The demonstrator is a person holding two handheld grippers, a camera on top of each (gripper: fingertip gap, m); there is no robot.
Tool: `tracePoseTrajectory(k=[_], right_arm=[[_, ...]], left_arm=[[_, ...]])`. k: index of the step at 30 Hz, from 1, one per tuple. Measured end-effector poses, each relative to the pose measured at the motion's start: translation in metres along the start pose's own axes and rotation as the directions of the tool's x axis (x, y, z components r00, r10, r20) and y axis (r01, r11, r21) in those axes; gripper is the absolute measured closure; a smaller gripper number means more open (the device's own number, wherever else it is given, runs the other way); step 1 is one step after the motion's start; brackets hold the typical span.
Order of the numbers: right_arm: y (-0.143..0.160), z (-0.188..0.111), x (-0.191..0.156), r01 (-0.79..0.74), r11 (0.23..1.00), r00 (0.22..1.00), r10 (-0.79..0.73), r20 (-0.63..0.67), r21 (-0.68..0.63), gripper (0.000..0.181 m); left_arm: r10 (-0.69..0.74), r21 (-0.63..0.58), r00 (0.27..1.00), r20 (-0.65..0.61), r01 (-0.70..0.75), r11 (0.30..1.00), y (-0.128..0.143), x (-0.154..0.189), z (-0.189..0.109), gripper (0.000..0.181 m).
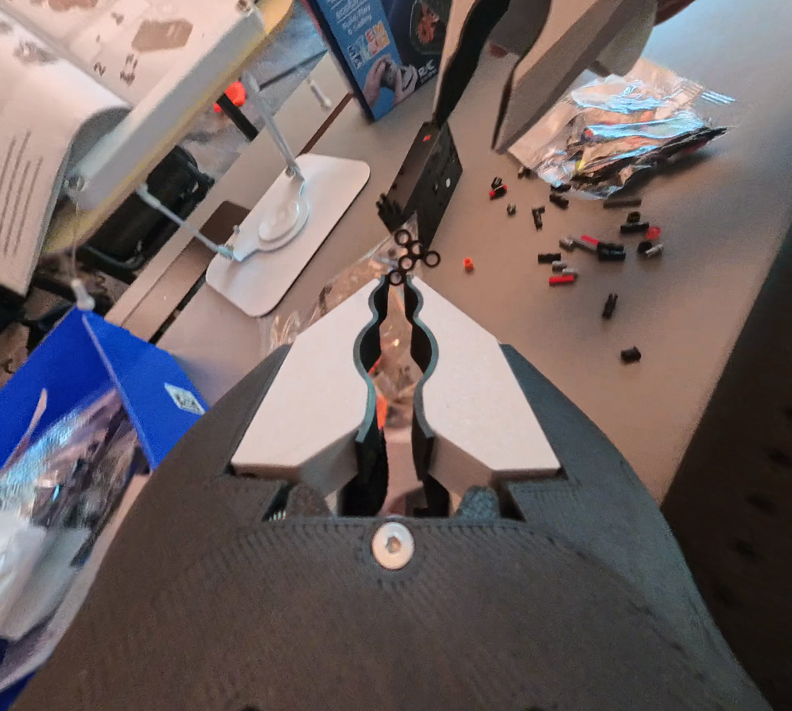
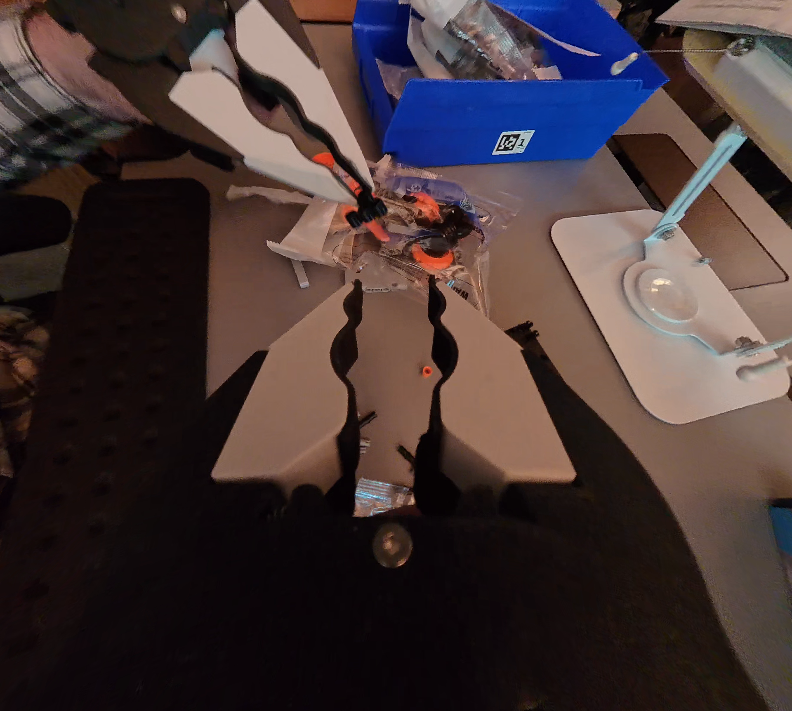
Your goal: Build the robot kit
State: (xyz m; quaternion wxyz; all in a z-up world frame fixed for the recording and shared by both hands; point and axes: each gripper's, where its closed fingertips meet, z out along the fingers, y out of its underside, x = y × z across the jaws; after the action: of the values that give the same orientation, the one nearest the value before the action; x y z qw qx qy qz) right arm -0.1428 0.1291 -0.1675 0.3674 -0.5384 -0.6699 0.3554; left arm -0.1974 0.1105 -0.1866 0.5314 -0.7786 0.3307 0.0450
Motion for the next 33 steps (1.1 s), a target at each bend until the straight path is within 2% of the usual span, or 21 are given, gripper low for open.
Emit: tracePoseTrajectory(k=[8, 10, 14, 19, 23, 30, 33], right_arm=[[0.004, -0.019, 0.018, -0.246, 0.957, 0.969, 0.248, 0.005, 0.156, 0.156], [0.005, -0.022, 0.022, -0.254, 0.95, 0.966, 0.259, -0.006, 0.184, 0.159], [0.008, -0.027, 0.029, -0.219, 0.955, 0.972, 0.232, -0.046, 0.2, 0.159], [0.023, -0.024, 0.026, -0.112, 0.986, 0.989, 0.123, -0.082, 0.126, 0.156], [0.024, -0.026, 0.026, 0.004, 0.993, 0.992, 0.011, -0.129, 0.117, 0.156], [0.028, -0.026, 0.029, 0.244, 0.969, 0.939, -0.226, -0.259, 0.038, 0.154], [0.03, -0.025, 0.026, 0.321, 0.947, 0.91, -0.305, -0.28, 0.011, 0.172]], left_arm=[[0.219, 0.002, 0.969, 0.114, -0.22, 0.975, -0.036, 0.014, 0.042, 0.176], [0.267, -0.006, 0.952, 0.15, -0.269, 0.963, -0.042, 0.015, 0.049, 0.177], [0.359, 0.0, 0.922, 0.145, -0.363, 0.932, -0.05, 0.024, 0.057, 0.177], [0.446, 0.002, 0.883, 0.146, -0.451, 0.893, -0.057, 0.025, 0.062, 0.177], [0.457, 0.02, 0.881, 0.124, -0.463, 0.886, -0.062, 0.028, 0.064, 0.177], [0.507, 0.035, 0.861, 0.053, -0.509, 0.86, -0.065, 0.04, 0.069, 0.177], [0.514, 0.026, 0.856, 0.054, -0.515, 0.857, -0.065, 0.039, 0.071, 0.178]])
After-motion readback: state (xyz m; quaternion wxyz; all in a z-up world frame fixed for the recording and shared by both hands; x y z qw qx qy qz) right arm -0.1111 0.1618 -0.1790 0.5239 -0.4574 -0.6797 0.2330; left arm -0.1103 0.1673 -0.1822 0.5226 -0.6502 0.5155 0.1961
